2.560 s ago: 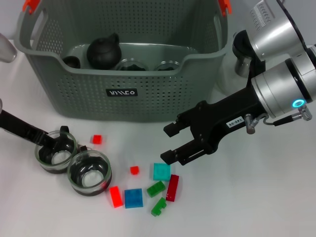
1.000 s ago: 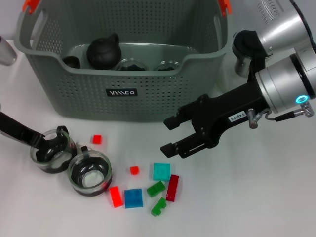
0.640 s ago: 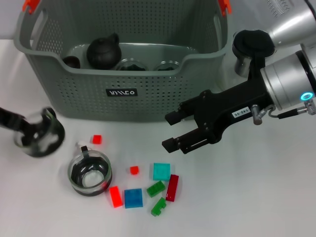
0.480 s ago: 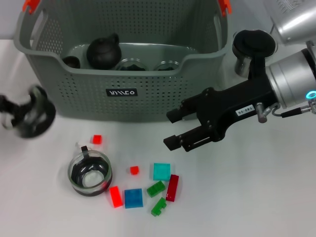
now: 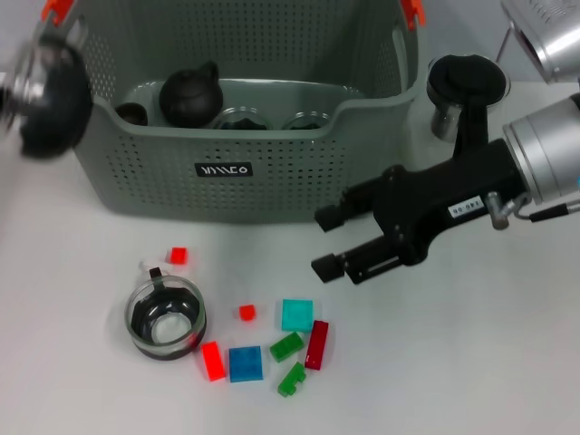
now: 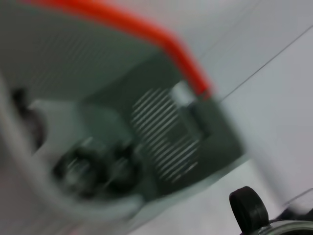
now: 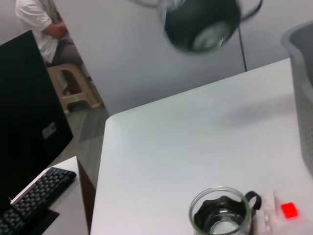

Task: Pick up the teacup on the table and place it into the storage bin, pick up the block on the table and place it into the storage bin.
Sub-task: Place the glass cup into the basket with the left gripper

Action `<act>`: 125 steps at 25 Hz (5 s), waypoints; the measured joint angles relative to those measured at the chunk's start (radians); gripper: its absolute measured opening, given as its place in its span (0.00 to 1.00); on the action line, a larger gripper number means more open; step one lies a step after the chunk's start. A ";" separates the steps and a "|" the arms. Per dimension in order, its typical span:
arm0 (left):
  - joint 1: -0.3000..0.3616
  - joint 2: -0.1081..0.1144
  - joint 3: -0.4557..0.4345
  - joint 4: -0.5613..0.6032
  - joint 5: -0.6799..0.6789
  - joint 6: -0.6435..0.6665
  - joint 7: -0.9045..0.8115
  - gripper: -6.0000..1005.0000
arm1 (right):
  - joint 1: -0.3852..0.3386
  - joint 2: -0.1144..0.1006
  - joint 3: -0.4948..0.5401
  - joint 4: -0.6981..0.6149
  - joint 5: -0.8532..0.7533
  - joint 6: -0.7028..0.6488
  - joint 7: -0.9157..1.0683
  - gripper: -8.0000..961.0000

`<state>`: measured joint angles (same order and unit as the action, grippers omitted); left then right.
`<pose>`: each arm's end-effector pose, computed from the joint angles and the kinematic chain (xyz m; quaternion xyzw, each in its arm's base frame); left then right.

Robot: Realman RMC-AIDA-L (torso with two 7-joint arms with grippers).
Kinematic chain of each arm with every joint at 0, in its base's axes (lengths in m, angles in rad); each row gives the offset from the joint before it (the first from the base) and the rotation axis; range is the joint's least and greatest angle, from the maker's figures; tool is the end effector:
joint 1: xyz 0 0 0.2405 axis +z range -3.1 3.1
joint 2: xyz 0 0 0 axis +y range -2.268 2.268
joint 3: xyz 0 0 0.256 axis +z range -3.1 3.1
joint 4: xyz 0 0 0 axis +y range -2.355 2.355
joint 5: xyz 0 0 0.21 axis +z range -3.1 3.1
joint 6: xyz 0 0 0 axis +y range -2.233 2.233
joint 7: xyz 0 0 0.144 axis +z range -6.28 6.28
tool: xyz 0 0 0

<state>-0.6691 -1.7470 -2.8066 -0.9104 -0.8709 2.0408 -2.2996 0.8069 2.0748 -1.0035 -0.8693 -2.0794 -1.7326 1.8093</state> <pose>-0.2500 0.3426 0.1960 -0.8468 -0.4885 -0.1921 0.0853 0.1349 0.3567 -0.0124 0.9823 -0.1370 -0.1088 0.0664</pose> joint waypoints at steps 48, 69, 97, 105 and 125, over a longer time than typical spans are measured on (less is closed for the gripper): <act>-0.324 -0.220 0.628 0.218 0.133 -1.141 0.051 0.07 | -0.015 -0.112 0.047 0.116 -0.059 -0.161 0.044 0.79; -0.364 -0.307 0.634 0.220 0.446 -1.206 -0.029 0.08 | -0.027 -0.093 0.042 0.119 -0.059 -0.131 0.040 0.79; -0.361 -0.336 0.741 0.231 0.534 -1.211 -0.105 0.09 | -0.031 -0.090 0.045 0.128 -0.059 -0.115 0.028 0.79; -0.362 -0.340 0.740 0.228 0.544 -1.212 -0.106 0.09 | -0.031 -0.088 0.044 0.128 -0.059 -0.109 0.027 0.79; -0.359 -0.344 0.764 0.215 0.544 -1.196 -0.105 0.21 | -0.033 -0.088 0.048 0.128 -0.059 -0.106 0.027 0.79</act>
<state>-1.0285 -2.0909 -2.0427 -0.6955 -0.3268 0.8451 -2.4046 0.7741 1.9866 -0.9556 -0.7409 -2.1383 -1.8390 1.8366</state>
